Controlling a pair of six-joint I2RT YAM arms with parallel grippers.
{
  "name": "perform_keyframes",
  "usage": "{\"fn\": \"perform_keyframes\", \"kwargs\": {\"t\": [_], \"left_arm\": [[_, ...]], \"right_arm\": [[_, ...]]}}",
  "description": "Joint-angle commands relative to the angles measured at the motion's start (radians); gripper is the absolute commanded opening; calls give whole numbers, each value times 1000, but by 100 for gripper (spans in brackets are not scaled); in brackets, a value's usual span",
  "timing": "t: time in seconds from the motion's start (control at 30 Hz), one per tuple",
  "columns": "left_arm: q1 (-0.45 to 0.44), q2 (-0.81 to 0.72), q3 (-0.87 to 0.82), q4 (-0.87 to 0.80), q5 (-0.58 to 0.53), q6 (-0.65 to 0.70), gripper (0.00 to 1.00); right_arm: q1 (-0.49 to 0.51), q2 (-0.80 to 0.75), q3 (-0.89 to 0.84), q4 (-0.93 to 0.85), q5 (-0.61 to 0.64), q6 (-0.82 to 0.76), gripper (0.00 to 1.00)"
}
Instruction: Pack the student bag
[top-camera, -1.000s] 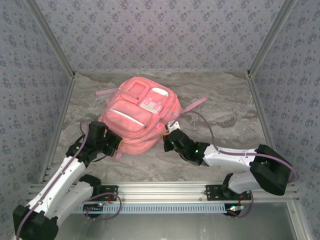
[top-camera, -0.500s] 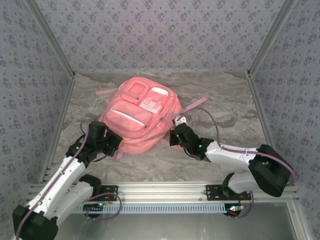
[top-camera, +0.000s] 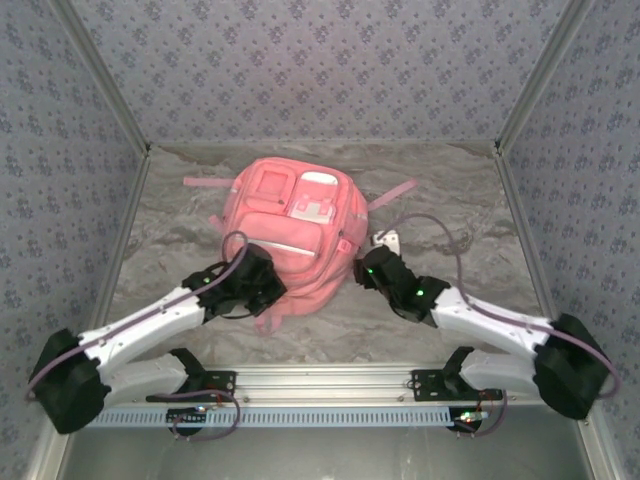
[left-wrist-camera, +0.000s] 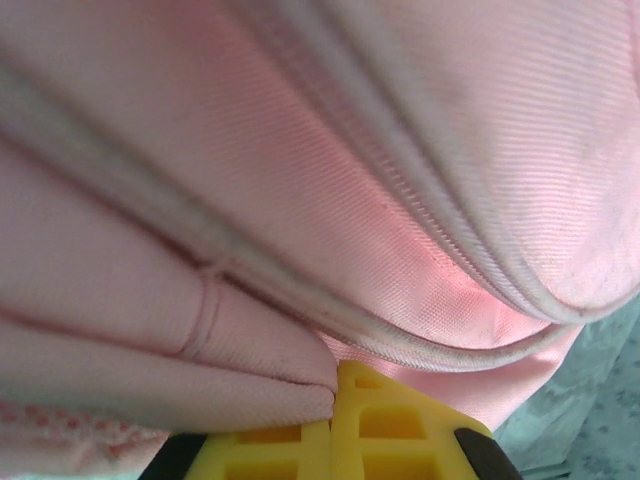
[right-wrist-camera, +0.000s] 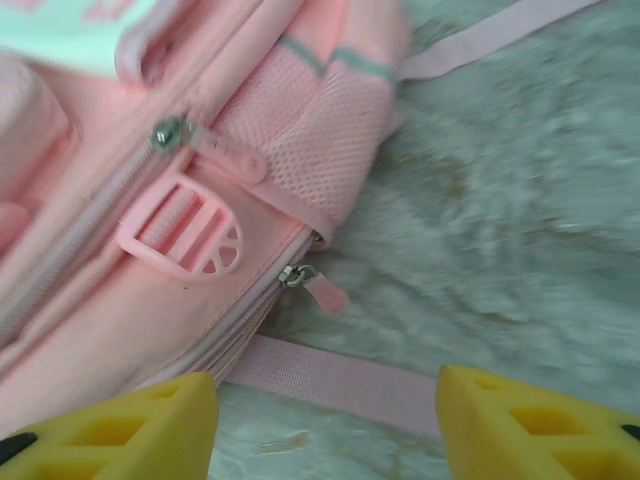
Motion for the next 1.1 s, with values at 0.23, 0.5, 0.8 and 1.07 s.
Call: {"fn": "perform_keyframes", "kwargs": {"t": [0.23, 0.5, 0.8, 1.07], "left_arm": [[-236, 400, 357, 144, 57, 182, 0], [-279, 399, 363, 111, 90, 184, 2], [-283, 305, 409, 22, 123, 359, 90], [-293, -74, 439, -100, -326, 942, 98]], "right_arm": [[-52, -331, 24, -234, 175, 0, 61], [-74, -375, 6, -223, 171, -6, 61], [-120, -393, 60, -254, 158, -50, 100], [-154, -471, 95, -160, 61, -250, 100]]}}
